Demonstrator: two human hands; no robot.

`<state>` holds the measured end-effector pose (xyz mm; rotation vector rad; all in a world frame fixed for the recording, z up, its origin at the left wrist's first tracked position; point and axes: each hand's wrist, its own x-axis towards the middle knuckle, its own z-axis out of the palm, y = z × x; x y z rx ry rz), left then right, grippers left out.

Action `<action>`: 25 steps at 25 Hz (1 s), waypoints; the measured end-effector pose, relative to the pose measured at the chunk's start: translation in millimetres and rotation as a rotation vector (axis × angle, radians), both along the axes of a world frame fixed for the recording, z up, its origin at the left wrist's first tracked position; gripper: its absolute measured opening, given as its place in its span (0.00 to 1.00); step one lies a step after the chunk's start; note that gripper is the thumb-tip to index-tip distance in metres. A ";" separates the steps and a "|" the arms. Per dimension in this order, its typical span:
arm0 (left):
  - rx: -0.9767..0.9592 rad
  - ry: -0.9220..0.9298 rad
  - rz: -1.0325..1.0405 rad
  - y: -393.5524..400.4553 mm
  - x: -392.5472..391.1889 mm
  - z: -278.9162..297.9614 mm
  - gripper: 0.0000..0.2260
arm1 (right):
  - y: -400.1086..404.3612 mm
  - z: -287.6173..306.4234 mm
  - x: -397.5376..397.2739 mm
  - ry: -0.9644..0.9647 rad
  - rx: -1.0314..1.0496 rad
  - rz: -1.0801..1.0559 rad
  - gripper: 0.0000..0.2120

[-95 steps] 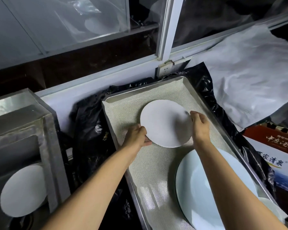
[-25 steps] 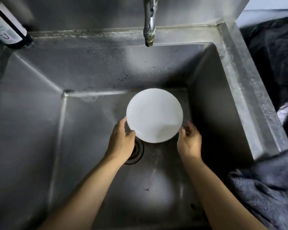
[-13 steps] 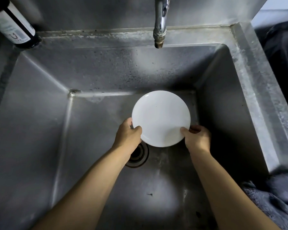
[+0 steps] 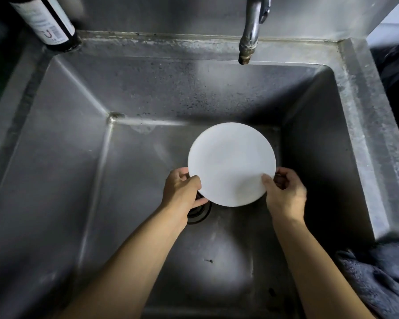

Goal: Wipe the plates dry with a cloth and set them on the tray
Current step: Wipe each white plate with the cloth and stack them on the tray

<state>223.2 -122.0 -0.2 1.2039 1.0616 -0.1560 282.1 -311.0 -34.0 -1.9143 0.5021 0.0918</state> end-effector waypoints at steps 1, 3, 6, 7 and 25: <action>-0.004 -0.005 0.039 2.5 -8.4 4.9 0.17 | 1.9 10.2 -4.0 -0.019 -0.016 0.034 0.07; -0.010 -0.006 0.123 8.8 -29.3 16.4 0.17 | 8.9 32.2 -13.7 -0.034 -0.032 0.127 0.08; -0.065 0.000 0.264 19.0 -66.0 32.5 0.13 | 29.4 66.6 -24.9 -0.004 -0.090 0.282 0.07; -0.089 0.010 0.306 22.2 -78.6 35.5 0.11 | 38.8 77.3 -26.7 0.001 -0.133 0.346 0.06; -0.351 0.156 0.596 49.8 -135.7 49.1 0.03 | 86.7 84.3 -60.9 0.404 -0.252 0.494 0.08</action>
